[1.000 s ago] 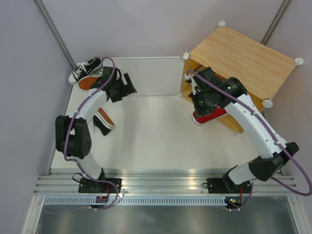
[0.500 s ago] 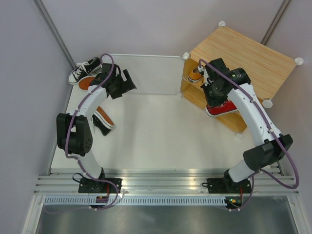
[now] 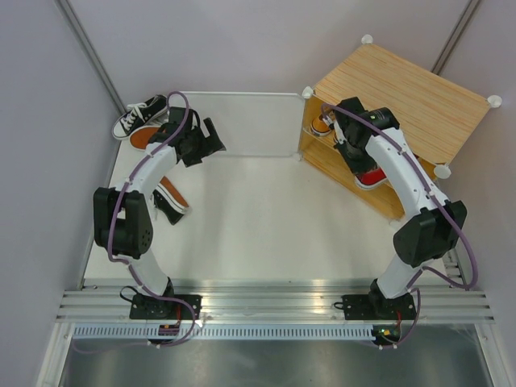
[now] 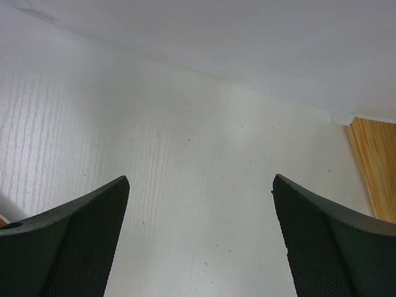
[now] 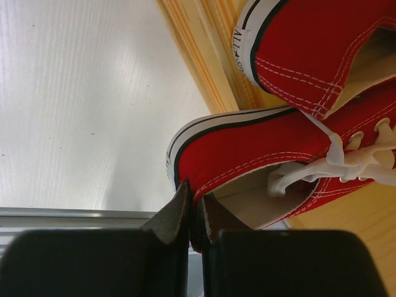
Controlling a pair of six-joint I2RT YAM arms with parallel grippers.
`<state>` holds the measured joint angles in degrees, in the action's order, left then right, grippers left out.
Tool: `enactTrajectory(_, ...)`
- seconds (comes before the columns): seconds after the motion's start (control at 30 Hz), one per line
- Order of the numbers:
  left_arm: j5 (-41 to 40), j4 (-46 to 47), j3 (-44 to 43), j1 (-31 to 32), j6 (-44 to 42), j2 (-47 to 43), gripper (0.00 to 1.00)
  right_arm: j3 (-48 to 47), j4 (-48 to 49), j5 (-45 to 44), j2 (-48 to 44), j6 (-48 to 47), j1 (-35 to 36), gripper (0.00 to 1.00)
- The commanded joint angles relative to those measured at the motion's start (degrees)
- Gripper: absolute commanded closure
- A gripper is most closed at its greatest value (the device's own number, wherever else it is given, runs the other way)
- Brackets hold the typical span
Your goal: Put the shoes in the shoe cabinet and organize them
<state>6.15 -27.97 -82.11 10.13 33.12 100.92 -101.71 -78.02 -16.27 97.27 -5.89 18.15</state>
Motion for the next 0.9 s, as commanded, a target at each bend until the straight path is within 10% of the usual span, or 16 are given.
enactTrajectory(0.0, 0.88, 0.28, -0.16, -0.11, -0.17, -2.49, 0.0, -2.35, -0.91, -9.04, 0.2, -4.21, -1.37, 0.9)
enactTrajectory(0.37, 1.41, 0.46, -0.34, -0.11, 0.19, -2.22, 0.0, -0.15, -0.03, -14.49, -2.61, -1.41, -2.07, 0.37)
enactTrajectory(0.87, 0.79, 0.46, -0.51, -0.11, -0.08, -1.87, 0.0, 5.1, 17.44, 4.76, -22.29, 4.29, -1.19, 0.3)
